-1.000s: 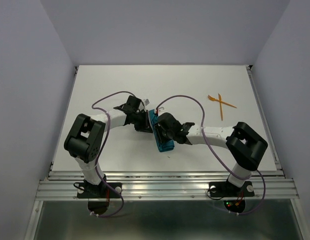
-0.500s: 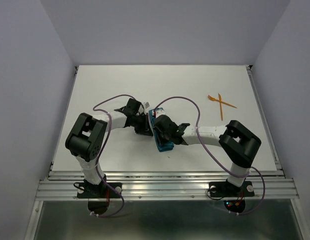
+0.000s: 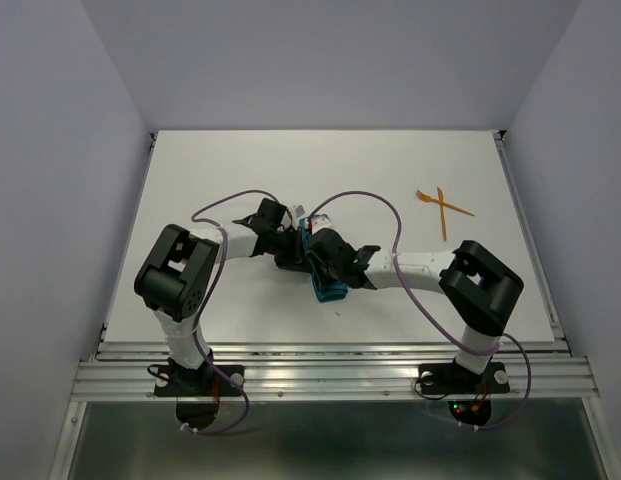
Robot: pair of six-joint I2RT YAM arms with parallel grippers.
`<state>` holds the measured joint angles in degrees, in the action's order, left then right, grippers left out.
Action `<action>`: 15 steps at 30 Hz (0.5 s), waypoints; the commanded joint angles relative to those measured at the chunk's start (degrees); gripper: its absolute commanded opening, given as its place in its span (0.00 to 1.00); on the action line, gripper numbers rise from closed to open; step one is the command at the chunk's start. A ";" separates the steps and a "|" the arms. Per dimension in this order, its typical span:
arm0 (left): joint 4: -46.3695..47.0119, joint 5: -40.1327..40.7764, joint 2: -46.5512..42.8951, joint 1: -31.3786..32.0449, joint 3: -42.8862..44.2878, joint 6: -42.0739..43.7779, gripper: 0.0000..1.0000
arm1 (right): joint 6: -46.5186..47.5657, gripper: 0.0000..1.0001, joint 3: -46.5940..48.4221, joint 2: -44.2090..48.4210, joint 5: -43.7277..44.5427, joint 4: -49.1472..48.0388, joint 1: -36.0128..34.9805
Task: Fold the napkin into a case and place the utensils inside
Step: Smooth out the smaller rectangle-folded napkin at the center of the board.
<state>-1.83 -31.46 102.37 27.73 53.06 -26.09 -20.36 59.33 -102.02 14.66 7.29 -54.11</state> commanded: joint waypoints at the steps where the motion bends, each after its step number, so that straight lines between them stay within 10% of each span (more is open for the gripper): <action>1: 0.07 -0.09 0.99 0.66 -0.59 0.25 0.00 | 0.23 0.01 2.72 2.52 1.87 -2.28 -0.56; 15: -0.46 0.79 0.38 0.66 -0.76 0.42 0.00 | -0.38 0.02 1.58 1.56 0.64 -4.30 -0.56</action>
<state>-1.26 -31.86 102.69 27.92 53.06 -26.48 -20.34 60.23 -102.02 15.22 6.90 -54.11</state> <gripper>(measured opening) 0.019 0.031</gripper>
